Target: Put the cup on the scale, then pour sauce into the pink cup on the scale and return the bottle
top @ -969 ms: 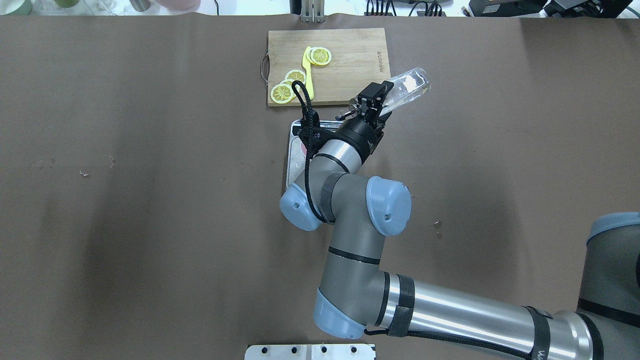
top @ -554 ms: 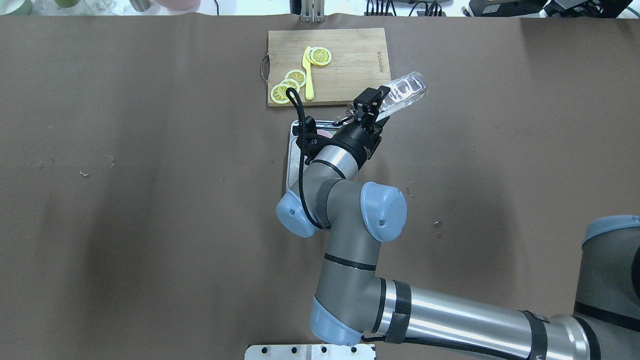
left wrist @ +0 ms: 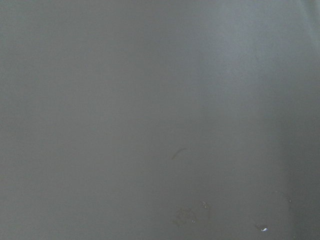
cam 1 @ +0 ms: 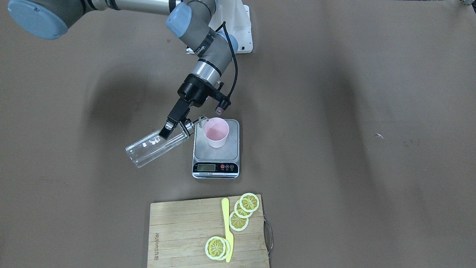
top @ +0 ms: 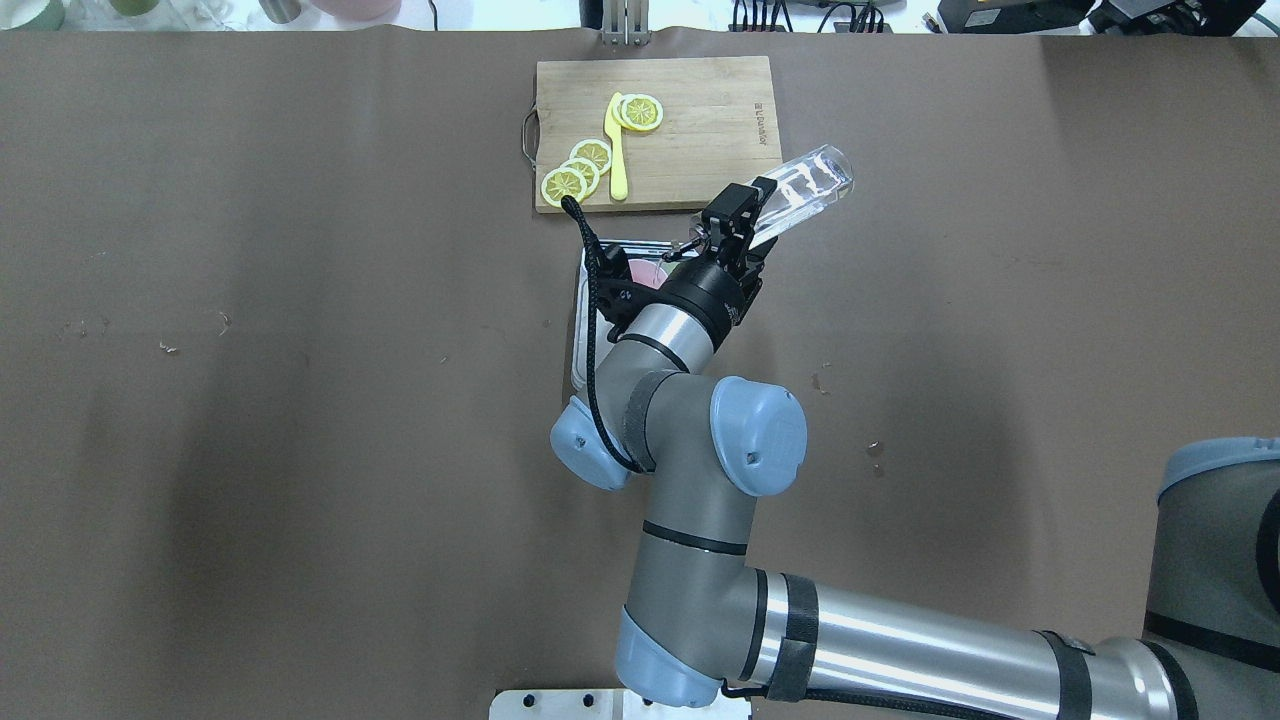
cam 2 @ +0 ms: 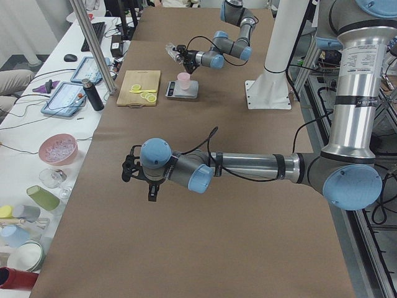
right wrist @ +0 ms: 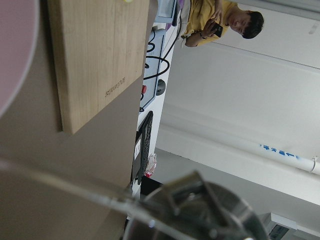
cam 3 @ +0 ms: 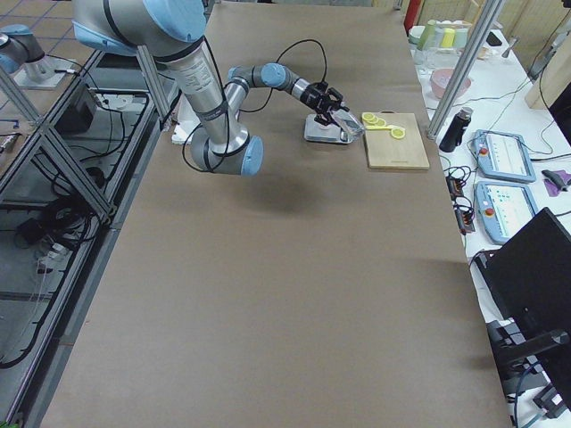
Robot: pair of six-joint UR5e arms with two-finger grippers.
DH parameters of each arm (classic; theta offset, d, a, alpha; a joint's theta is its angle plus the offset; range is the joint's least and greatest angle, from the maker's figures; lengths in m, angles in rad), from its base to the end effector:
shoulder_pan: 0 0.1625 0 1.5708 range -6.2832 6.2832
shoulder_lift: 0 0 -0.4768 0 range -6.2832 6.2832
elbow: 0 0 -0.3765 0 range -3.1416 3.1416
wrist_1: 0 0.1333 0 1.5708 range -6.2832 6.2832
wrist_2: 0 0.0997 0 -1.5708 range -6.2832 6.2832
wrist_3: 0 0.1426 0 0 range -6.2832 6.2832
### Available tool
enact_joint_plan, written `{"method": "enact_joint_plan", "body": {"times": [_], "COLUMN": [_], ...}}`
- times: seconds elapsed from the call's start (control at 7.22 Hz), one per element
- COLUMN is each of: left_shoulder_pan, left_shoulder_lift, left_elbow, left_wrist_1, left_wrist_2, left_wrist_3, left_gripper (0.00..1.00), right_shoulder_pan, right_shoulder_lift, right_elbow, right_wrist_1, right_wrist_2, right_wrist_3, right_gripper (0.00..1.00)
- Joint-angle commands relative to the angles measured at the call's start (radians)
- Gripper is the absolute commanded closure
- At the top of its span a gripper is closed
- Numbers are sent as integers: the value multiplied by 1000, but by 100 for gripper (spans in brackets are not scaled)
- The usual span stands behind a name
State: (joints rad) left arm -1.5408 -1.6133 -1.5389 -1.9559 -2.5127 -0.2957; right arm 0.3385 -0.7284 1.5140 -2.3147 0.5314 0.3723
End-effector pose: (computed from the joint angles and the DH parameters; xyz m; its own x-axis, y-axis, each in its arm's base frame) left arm -0.0023 -0.5214 0.6738 0.5616 0.0462 -0.8261 0.1421 0.9782 0.1513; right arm -0.5984 -0.4823 0.2817 0.5311 -0.3134 -0.7872 0.8043 0.4786 0.3522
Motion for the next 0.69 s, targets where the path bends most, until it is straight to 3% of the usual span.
{"method": "enact_joint_plan", "body": {"times": [0.0, 0.55], "left_shoulder_pan": [1, 1], "left_shoulder_lift": [0, 0], "left_elbow": [3, 3], "left_wrist_1": [0, 0], "left_wrist_2": [0, -2], "left_wrist_3": [1, 1], "left_gripper": [3, 3], "right_shoulder_pan": [-1, -3], "right_shoulder_lift": [-2, -2], "right_elbow": [0, 2], "right_wrist_1": [-12, -35], "right_wrist_2": [-16, -27], "right_wrist_3": [17, 39], "right_gripper": [100, 100]}}
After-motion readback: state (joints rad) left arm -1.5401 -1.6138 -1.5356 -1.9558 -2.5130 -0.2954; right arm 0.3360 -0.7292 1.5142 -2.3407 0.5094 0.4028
